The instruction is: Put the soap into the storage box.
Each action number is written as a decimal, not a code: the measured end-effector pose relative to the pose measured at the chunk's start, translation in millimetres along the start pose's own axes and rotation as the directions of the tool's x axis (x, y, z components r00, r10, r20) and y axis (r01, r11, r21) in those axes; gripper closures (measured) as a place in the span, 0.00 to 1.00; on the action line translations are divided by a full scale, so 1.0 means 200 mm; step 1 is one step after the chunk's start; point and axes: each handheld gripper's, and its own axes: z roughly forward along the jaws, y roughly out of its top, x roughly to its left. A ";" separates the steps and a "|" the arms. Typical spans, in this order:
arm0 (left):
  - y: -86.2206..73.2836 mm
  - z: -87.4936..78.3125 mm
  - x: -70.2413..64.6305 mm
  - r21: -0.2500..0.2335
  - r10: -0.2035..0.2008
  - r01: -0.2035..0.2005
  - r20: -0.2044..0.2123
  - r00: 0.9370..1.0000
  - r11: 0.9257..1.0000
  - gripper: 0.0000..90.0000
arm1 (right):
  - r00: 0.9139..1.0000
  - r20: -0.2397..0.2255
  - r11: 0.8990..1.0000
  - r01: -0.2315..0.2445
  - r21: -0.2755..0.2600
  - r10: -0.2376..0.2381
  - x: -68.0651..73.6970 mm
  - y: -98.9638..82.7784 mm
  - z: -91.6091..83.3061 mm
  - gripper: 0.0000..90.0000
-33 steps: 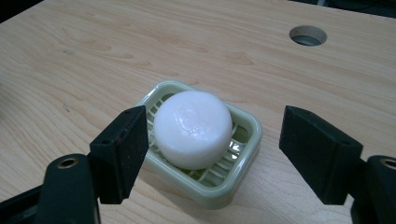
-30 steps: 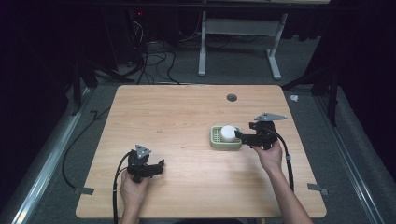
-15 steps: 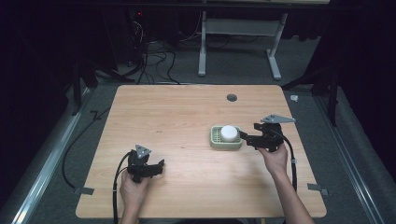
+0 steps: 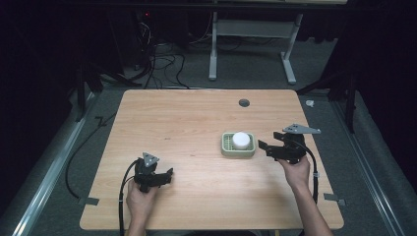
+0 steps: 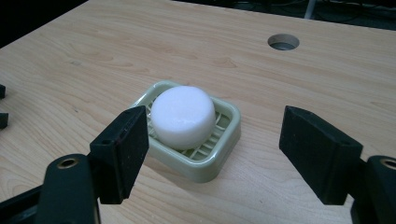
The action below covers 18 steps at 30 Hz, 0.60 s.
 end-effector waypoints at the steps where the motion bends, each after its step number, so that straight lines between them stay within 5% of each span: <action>1: 0.00 0.00 0.00 0.000 0.000 0.000 0.000 1.000 1.000 0.18 | 1.000 0.003 1.000 -0.005 0.000 0.005 0.00 0.00 -0.01 0.28; 18: 0.00 0.00 0.00 0.000 0.000 0.000 0.000 1.000 1.000 0.18 | 0.999 0.031 0.999 -0.037 -0.022 0.037 -0.06 -0.08 -0.10 0.28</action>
